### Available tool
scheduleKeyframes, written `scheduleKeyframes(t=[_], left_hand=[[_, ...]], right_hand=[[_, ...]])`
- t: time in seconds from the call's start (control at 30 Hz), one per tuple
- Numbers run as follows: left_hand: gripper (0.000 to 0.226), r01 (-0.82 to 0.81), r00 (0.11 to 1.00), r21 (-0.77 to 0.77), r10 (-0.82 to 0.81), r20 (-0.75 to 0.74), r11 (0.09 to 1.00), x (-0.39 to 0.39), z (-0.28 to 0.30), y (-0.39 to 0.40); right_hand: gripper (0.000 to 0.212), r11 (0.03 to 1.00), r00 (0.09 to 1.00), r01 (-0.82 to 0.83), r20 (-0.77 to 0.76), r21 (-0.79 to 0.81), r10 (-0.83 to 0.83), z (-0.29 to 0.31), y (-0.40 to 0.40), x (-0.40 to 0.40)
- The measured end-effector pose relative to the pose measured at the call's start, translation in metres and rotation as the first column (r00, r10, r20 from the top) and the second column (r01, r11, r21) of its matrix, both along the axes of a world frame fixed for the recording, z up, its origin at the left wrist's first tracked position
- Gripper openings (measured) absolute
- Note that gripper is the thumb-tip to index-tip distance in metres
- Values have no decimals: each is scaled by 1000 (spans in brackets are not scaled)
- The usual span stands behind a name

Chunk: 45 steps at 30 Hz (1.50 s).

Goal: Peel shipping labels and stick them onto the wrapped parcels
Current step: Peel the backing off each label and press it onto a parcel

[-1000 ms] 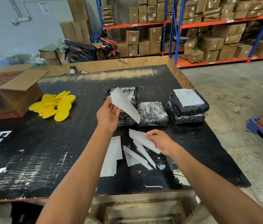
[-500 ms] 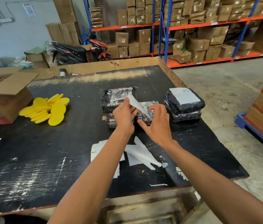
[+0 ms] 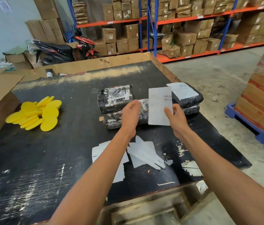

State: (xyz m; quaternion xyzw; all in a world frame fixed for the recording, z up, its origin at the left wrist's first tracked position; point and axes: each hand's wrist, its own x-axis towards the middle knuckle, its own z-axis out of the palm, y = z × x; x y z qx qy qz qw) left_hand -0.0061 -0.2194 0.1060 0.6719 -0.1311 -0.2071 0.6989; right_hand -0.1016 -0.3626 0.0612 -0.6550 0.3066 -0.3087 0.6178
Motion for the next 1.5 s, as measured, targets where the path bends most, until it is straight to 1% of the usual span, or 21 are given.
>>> scheduleKeyframes(t=[0.03, 0.07, 0.13, 0.2, 0.33, 0.43, 0.57, 0.67, 0.73, 0.8, 0.87, 1.0, 1.1, 1.23, 1.37, 1.5], left_hand=[[42, 22, 998, 86, -26, 48, 996, 1, -3, -5], [43, 41, 996, 139, -52, 75, 989, 2, -6, -12], [39, 45, 992, 156, -63, 112, 987, 3, -10, -26], [32, 18, 989, 140, -39, 144, 990, 5, -10, -38], [34, -90, 975, 182, 49, 219, 979, 9, -11, -63], [38, -149, 958, 254, 77, 275, 956, 13, -15, -79], [43, -294, 915, 321, 168, 366, 900, 22, -26, -97], [51, -386, 885, 351, 236, 400, 853, 29, -34, -105], [54, -430, 872, 370, 271, 408, 824, 32, -38, -110], [55, -463, 858, 378, 298, 418, 802, 33, -40, -114], [55, -491, 846, 374, 328, 421, 787, 36, -45, -119], [49, -513, 840, 395, 351, 414, 762, 39, -52, -125], [50, -513, 842, 404, 351, 410, 758, 40, -56, -127], [45, -503, 832, 412, 297, 468, 760, 45, -64, -127], [53, -466, 853, 422, 267, 449, 778, 52, -73, -125], [55, -447, 851, 419, 231, 472, 790, 54, -78, -125]], right_hand=[[18, 995, 998, -55, 36, 83, 52, 0, -3, 1], [23, 985, 993, -99, 74, 144, 89, 1, -7, 2], [29, 965, 983, -156, 125, 210, 132, 2, -15, 7], [28, 960, 981, -175, 119, 218, 152, -1, -23, 12], [21, 974, 987, -157, 46, 166, 152, -10, -45, 29], [27, 973, 983, -178, -6, 147, 181, -17, -57, 43], [29, 965, 965, -241, -77, 100, 249, -28, -68, 60], [30, 954, 948, -298, -107, 22, 299, -30, -74, 69], [32, 942, 935, -330, -160, -57, 317, -28, -80, 72], [33, 926, 923, -357, -199, -124, 330, -27, -85, 77], [34, 913, 914, -375, -227, -157, 337, -27, -87, 79], [35, 907, 908, -381, -255, -177, 332, -29, -91, 80], [35, 912, 905, -373, -283, -171, 317, -31, -92, 83], [35, 926, 914, -335, -300, -173, 274, -32, -90, 87], [35, 920, 913, -314, -339, -233, 226, -33, -87, 89], [38, 910, 914, -300, -358, -287, 188, -38, -86, 92]])
